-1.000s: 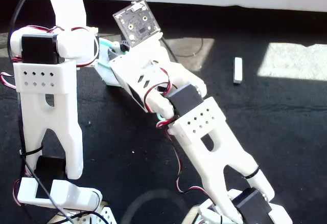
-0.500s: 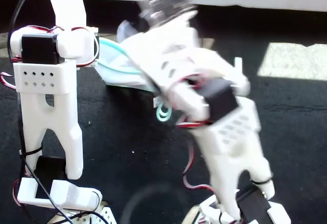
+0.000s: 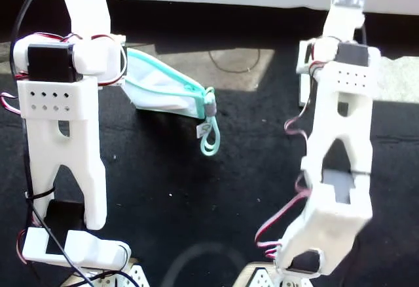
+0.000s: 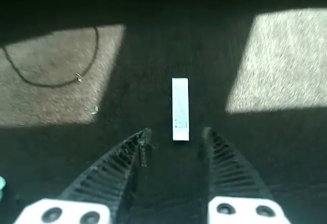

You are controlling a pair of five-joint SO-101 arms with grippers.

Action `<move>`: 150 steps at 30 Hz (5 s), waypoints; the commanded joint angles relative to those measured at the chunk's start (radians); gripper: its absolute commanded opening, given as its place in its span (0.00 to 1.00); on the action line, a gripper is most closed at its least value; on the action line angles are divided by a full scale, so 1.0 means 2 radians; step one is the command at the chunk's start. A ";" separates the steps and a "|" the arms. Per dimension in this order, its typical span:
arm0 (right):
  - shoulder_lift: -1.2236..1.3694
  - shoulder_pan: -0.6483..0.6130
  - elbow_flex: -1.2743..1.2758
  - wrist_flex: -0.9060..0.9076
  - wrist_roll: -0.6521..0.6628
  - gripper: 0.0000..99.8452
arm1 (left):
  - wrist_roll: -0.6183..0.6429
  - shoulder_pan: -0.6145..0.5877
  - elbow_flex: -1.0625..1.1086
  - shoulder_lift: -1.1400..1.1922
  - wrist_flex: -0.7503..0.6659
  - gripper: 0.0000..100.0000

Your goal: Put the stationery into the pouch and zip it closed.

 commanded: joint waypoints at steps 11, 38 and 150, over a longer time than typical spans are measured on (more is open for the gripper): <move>0.300 0.015 -0.284 0.009 -0.003 0.27 | 0.002 -0.003 0.004 0.023 0.006 0.01; 0.199 0.016 -0.343 0.168 -0.002 0.01 | 0.002 -0.003 0.004 0.023 0.005 0.01; -0.379 -0.176 0.405 0.056 0.040 0.01 | 0.002 -0.001 0.004 0.023 0.006 0.01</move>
